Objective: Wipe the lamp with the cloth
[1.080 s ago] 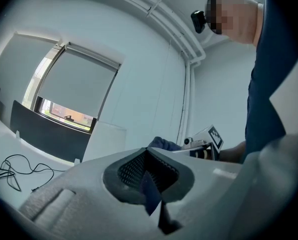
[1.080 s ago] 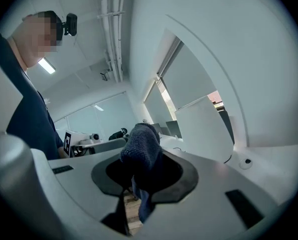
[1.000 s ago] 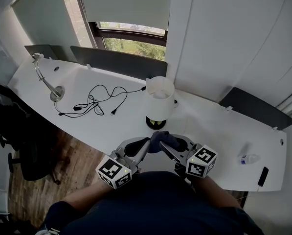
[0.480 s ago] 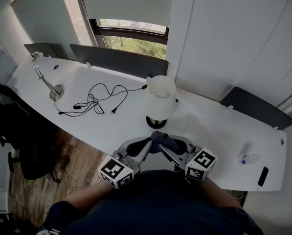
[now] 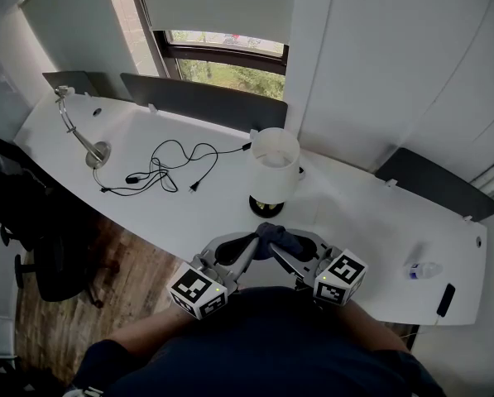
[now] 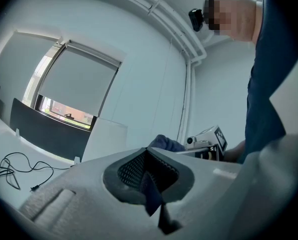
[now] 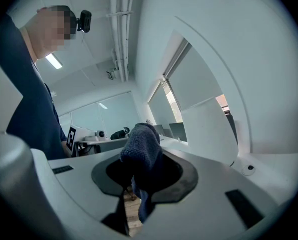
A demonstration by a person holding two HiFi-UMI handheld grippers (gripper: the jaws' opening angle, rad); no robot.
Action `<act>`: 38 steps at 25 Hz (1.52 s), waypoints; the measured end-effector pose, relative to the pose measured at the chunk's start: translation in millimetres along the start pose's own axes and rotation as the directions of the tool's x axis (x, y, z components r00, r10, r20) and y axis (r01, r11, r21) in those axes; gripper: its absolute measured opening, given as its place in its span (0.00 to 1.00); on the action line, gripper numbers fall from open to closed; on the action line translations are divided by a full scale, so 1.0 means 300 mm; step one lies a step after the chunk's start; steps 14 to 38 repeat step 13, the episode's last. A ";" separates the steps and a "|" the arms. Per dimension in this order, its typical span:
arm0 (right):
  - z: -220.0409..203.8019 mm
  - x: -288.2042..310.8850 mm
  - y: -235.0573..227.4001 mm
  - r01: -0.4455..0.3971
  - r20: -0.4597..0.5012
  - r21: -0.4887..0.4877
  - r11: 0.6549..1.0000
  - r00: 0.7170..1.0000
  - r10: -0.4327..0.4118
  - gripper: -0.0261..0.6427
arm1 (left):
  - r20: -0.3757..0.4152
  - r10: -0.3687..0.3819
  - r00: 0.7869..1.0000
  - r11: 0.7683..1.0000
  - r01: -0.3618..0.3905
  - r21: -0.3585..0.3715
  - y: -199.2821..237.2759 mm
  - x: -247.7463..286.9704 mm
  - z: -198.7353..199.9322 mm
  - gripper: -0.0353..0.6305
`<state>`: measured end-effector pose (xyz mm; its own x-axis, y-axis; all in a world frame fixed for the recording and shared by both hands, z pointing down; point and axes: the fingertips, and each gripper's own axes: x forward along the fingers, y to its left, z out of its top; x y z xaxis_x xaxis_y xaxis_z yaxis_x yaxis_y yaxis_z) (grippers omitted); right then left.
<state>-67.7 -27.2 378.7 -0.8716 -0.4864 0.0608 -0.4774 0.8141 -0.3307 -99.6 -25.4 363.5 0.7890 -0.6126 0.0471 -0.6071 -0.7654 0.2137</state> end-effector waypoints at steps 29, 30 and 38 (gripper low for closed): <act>-0.016 -0.004 0.002 0.007 -0.010 0.005 1.000 1.000 -0.007 0.20 | -0.002 -0.001 1.000 1.000 0.001 0.000 -0.004 -0.005 -0.010 0.06; -0.016 -0.004 0.002 0.007 -0.010 0.005 1.000 1.000 -0.007 0.20 | -0.002 -0.001 1.000 1.000 0.001 0.000 -0.004 -0.005 -0.010 0.06; -0.016 -0.004 0.002 0.007 -0.010 0.005 1.000 1.000 -0.007 0.20 | -0.002 -0.001 1.000 1.000 0.001 0.000 -0.004 -0.005 -0.010 0.06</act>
